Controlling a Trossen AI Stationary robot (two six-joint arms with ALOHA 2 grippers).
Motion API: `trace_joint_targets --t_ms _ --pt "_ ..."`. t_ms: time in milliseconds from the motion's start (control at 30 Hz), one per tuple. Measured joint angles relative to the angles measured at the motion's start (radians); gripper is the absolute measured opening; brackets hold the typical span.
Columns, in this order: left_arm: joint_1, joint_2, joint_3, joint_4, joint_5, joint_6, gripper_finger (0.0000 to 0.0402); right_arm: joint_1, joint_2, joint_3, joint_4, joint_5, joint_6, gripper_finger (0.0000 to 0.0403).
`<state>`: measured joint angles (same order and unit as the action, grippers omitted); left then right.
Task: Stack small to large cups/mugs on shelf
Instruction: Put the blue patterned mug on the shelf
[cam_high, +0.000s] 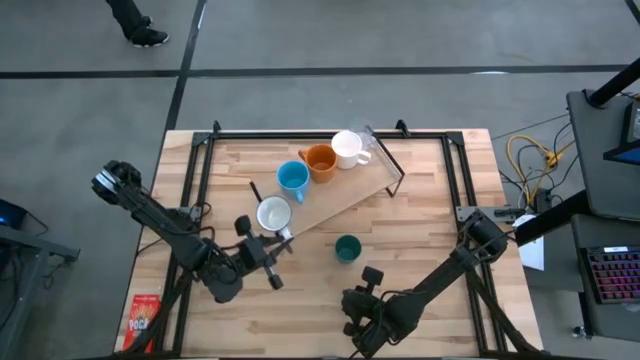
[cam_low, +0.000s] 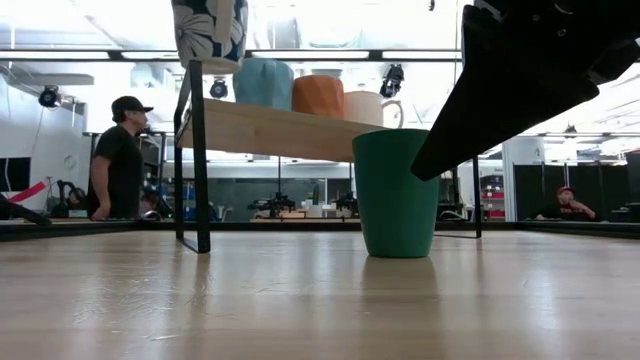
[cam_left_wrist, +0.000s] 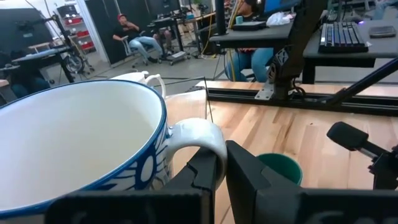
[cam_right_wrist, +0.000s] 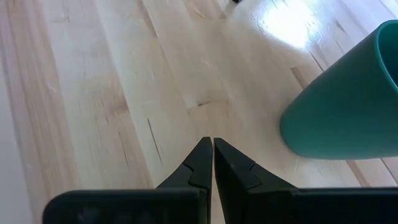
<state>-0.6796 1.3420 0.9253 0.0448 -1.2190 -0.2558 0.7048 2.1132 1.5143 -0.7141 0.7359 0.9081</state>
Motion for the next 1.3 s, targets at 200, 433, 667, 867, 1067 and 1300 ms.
trace_joint_targets --t_ms 200,433,667,867,1067,1300 --pt "0.010 0.017 0.000 0.000 0.001 0.000 0.0003 0.002 0.000 0.000 0.003 0.000 0.000 0.0008" --pt "0.036 0.039 -0.001 0.001 0.013 -0.025 0.0003 0.002 0.000 0.000 0.010 0.000 -0.005 0.0008" --pt "0.041 0.051 -0.001 0.003 0.013 -0.039 0.0003 0.002 0.000 0.000 0.012 0.000 -0.005 0.0008" --pt "0.049 0.051 -0.006 0.004 0.015 -0.050 0.0003 0.003 0.000 -0.001 0.015 0.000 -0.005 0.0008" --pt "0.071 0.053 -0.022 0.006 0.030 -0.061 0.0003 0.004 0.000 -0.002 0.018 0.000 -0.011 0.0008" --pt "0.090 0.053 -0.047 0.060 0.065 -0.055 0.0003 0.006 0.000 -0.003 0.020 0.000 -0.011 0.0008"
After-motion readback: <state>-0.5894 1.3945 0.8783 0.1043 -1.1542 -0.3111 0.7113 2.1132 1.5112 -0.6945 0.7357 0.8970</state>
